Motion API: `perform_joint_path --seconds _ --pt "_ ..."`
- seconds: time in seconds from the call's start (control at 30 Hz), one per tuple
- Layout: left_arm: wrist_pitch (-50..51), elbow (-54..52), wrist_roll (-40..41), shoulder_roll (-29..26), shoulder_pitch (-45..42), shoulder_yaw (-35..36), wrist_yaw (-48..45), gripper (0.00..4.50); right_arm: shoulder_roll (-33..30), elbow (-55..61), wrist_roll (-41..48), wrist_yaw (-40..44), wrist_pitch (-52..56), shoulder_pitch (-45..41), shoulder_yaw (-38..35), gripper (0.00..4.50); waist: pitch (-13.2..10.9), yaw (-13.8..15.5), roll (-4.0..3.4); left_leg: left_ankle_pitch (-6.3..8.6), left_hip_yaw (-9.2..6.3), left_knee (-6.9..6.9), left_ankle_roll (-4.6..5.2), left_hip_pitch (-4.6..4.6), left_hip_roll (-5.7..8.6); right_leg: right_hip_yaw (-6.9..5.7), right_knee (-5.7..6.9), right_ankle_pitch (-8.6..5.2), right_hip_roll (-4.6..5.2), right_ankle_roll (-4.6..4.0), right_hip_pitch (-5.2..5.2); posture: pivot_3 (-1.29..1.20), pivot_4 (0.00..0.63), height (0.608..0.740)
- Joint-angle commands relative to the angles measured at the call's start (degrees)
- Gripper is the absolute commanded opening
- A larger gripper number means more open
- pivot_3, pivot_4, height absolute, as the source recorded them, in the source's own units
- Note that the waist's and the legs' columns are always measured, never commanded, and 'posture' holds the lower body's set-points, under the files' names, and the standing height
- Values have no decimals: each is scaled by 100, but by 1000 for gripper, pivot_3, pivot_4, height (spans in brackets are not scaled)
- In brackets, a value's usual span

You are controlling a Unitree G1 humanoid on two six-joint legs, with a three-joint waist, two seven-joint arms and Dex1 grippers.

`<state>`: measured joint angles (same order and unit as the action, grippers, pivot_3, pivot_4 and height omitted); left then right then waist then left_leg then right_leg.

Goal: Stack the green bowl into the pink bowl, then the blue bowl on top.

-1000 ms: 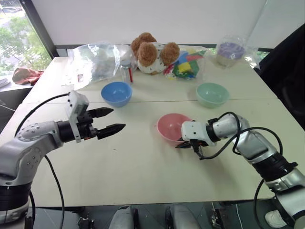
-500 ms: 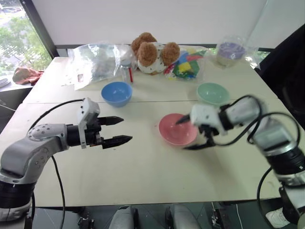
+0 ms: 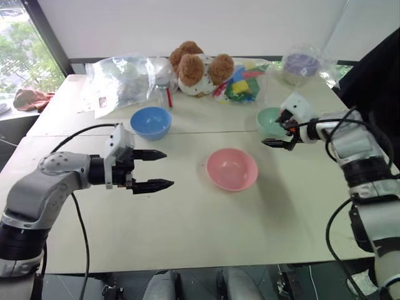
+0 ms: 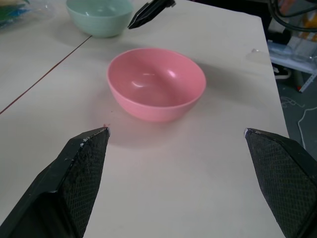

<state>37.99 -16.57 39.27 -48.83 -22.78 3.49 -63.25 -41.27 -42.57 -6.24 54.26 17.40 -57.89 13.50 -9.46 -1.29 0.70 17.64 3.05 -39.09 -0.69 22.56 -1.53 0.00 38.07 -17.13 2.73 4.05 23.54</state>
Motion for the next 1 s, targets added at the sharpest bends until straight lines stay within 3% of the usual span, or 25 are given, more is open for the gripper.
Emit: perform_joint_path --seconds 0.03,0.17,0.23,0.3,0.5,0.67,0.73,0.8,0.9,1.0 --pt "-17 -215 87 11 -47 116 12 4500 253 -1193 -344 -531 -635 -531 47 4480 0 -4 0 0 1 -1 0 -1 0 1 1 0 -1 0 -1 0 150 740" --pt "2 -268 84 4 -38 128 17 4500 483 -2122 -576 -800 -1081 -894 79 4480 0 -1 0 -6 2 -2 -10 0 0 2 0 0 0 1 -2 0 150 740" --pt "4 -281 78 3 -30 137 26 4500 584 -2452 -696 -837 -1248 -1013 123 3927 0 5 0 -8 1 -1 -14 0 0 2 0 0 0 1 -2 0 150 740" --pt "9 -292 73 2 -20 149 46 4500 669 -2689 -841 -876 -1446 -1094 195 3110 0 1 0 -10 1 -1 -17 0 0 2 0 0 0 1 -2 0 150 740" --pt "49 -349 112 25 16 206 180 4500 738 -2929 -1073 -859 -1779 -1350 240 26 0 -5 0 -11 1 -2 -19 0 0 2 2 1 0 1 -2 0 150 740" --pt "82 -414 147 47 62 234 300 4500 510 -2784 -1235 -573 -2245 -1583 288 26 -1 -11 -2 -11 -1 0 -19 -1 0 2 2 1 0 1 -1 0 150 740" --pt "92 -433 167 49 70 244 322 4500 307 -2401 -1075 133 -2482 -1683 211 26 -3 -5 -6 -11 -1 1 -20 -1 0 2 2 1 0 1 -1 0 150 740" --pt "98 -437 186 37 70 250 319 4500 140 -1603 -568 1367 -2440 -1589 25 26 -9 6 -15 -10 -1 0 -19 0 1 2 1 1 2 1 -1 0 150 740" --pt "76 -384 172 7 30 219 243 4500 -290 714 561 3304 -1638 -777 -64 26 -10 17 -16 3 -5 4 5 0 -2 0 2 1 0 3 -1 0 150 740" --pt "35 -299 120 -11 -36 173 173 4500 -752 2637 1413 3824 -625 -78 126 26 -9 55 -16 13 -17 5 20 -2 -6 -8 2 1 -3 3 -6 0 150 740"
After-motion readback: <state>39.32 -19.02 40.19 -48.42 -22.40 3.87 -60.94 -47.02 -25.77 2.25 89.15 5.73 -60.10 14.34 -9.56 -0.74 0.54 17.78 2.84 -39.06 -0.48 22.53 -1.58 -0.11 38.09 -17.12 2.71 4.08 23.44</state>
